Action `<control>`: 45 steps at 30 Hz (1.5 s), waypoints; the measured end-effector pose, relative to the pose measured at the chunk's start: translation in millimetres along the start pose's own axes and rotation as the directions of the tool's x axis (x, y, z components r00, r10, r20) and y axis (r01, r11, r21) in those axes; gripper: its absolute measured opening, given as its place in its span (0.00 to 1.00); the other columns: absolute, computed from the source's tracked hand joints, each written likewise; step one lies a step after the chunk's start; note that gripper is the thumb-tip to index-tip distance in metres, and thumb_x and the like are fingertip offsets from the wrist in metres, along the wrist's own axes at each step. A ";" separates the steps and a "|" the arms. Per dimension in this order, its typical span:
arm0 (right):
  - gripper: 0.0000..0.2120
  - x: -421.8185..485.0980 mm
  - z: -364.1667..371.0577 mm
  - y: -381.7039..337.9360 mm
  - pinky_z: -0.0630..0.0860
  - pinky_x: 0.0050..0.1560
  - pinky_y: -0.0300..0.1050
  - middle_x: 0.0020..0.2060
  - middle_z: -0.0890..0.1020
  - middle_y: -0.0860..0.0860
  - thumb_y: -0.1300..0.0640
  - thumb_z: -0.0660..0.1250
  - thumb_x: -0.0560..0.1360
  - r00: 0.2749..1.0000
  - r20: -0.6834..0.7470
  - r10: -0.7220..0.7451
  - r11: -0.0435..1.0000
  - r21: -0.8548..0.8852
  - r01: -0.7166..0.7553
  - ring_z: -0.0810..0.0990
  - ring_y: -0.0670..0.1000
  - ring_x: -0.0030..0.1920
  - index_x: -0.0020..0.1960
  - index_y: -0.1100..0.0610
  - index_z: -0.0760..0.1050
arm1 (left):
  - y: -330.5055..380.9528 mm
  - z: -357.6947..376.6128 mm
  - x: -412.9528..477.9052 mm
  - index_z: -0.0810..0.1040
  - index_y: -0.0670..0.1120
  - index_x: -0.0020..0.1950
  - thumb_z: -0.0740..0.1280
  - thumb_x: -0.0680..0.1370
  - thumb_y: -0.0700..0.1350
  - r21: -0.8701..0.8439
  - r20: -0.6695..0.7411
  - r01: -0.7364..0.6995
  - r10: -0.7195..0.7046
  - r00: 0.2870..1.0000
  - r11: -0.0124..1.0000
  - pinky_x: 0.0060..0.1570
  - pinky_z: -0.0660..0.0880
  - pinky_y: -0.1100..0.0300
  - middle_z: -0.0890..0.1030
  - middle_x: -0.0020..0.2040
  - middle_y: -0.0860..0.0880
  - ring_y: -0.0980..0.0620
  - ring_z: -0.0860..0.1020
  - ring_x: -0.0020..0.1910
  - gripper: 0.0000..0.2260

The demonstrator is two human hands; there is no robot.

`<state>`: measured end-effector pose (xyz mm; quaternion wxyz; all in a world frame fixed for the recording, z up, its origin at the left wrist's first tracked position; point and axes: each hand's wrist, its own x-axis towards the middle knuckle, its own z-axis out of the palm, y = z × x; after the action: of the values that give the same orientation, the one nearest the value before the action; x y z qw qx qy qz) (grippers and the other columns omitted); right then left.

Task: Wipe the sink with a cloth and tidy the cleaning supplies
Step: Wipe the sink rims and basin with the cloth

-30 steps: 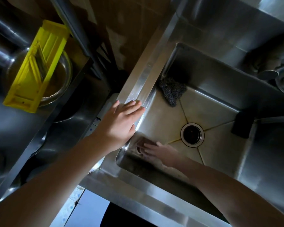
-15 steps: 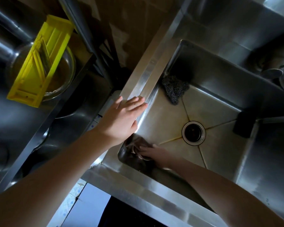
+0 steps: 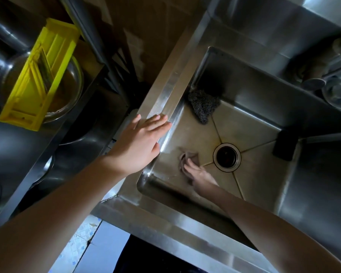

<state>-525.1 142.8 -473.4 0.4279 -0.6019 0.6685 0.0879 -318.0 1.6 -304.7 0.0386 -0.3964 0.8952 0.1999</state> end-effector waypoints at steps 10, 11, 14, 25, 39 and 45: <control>0.26 49.2 -3.1 -56.6 0.65 0.69 0.39 0.76 0.60 0.50 0.60 0.58 0.79 0.960 -0.269 -0.081 0.989 0.097 0.111 0.62 0.48 0.73 0.76 0.53 0.57 | 2.8 -2.7 0.3 0.67 0.44 0.71 0.65 0.75 0.38 -0.021 -0.047 -0.018 0.017 0.999 1.000 0.70 0.55 0.46 0.64 0.74 0.46 0.48 0.63 0.73 0.25; 0.27 54.5 -7.6 -55.8 0.64 0.71 0.40 0.75 0.61 0.51 0.63 0.59 0.78 0.955 -0.297 -0.017 0.984 0.166 0.070 0.62 0.49 0.73 0.75 0.56 0.58 | 3.2 -2.4 0.3 0.68 0.44 0.71 0.65 0.74 0.37 -0.022 -0.056 -0.016 0.015 0.998 1.000 0.69 0.56 0.46 0.65 0.73 0.45 0.47 0.64 0.72 0.25; 0.34 67.4 -35.4 -55.5 0.65 0.70 0.50 0.76 0.58 0.50 0.71 0.59 0.72 0.956 -0.256 0.143 0.966 0.248 -0.078 0.67 0.58 0.70 0.75 0.55 0.57 | 3.0 -0.7 -0.4 0.69 0.43 0.70 0.66 0.73 0.37 -0.020 -0.073 -0.015 0.013 0.997 1.000 0.68 0.57 0.45 0.67 0.72 0.45 0.46 0.66 0.71 0.25; 0.32 30.0 -34.9 -23.7 0.66 0.68 0.49 0.75 0.60 0.54 0.67 0.64 0.73 0.788 -0.142 0.599 0.719 0.528 -0.451 0.67 0.58 0.69 0.75 0.60 0.58 | 2.7 0.4 -0.3 0.72 0.42 0.68 0.69 0.70 0.36 0.037 -0.083 -0.029 0.032 0.996 0.999 0.65 0.63 0.42 0.70 0.70 0.43 0.44 0.70 0.68 0.25; 0.33 -3.3 -50.2 12.9 0.67 0.69 0.46 0.75 0.61 0.49 0.72 0.58 0.72 0.957 -0.010 0.289 0.931 0.234 -0.279 0.63 0.54 0.73 0.75 0.55 0.61 | 12.2 0.7 11.1 0.74 0.39 0.63 0.66 0.69 0.34 0.057 -0.150 -0.028 0.036 0.988 0.998 0.63 0.67 0.48 0.75 0.63 0.41 0.42 0.73 0.62 0.22; 0.29 7.5 -79.7 36.1 0.77 0.37 0.41 0.59 0.78 0.56 0.72 0.62 0.69 0.886 0.004 0.463 0.689 0.627 -0.363 0.81 0.56 0.50 0.68 0.55 0.72 | 12.2 0.1 55.7 0.64 0.42 0.72 0.65 0.74 0.40 0.141 -0.086 -0.066 0.079 0.993 0.988 0.71 0.56 0.51 0.65 0.73 0.43 0.44 0.64 0.71 0.27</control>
<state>-593.4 96.3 -443.5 0.5149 -0.2690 0.8094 -0.0859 -364.9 -29.6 -313.5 0.0177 -0.3688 0.9215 0.1205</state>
